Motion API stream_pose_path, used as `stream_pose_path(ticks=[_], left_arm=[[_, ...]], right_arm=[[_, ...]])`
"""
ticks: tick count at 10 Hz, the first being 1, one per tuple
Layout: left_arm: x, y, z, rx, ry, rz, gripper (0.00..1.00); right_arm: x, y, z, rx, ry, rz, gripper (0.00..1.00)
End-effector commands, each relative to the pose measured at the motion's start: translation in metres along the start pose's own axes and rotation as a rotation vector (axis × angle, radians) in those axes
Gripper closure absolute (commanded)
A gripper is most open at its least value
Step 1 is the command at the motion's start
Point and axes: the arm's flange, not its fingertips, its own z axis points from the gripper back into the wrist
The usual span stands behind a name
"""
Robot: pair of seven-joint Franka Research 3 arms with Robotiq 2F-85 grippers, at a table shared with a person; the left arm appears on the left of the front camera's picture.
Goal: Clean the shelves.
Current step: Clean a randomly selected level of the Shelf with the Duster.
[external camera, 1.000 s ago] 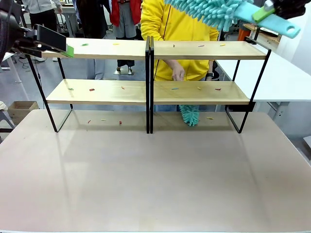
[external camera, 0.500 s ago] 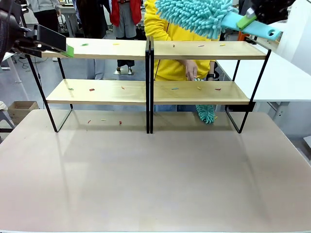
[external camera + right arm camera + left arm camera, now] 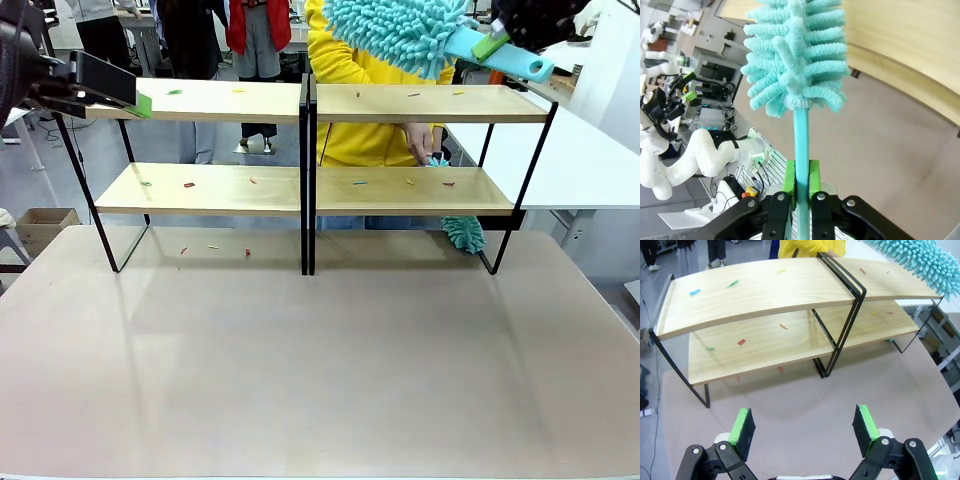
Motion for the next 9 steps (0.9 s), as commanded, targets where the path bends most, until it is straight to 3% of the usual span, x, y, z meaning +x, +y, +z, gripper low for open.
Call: stream_pose_path(ticks=[1, 9], left_arm=[[-0.0003, -0.0001, 0.0012, 0.001, -0.003, -0.001, 0.00], [-0.0003, -0.0001, 0.0012, 0.001, -0.003, -0.001, 0.00]], right_arm=[[-0.0015, 0.0009, -0.0014, 0.004, 0.015, 0.000, 0.88], [-0.0015, 0.0009, -0.0014, 0.004, 0.015, 0.000, 0.88]])
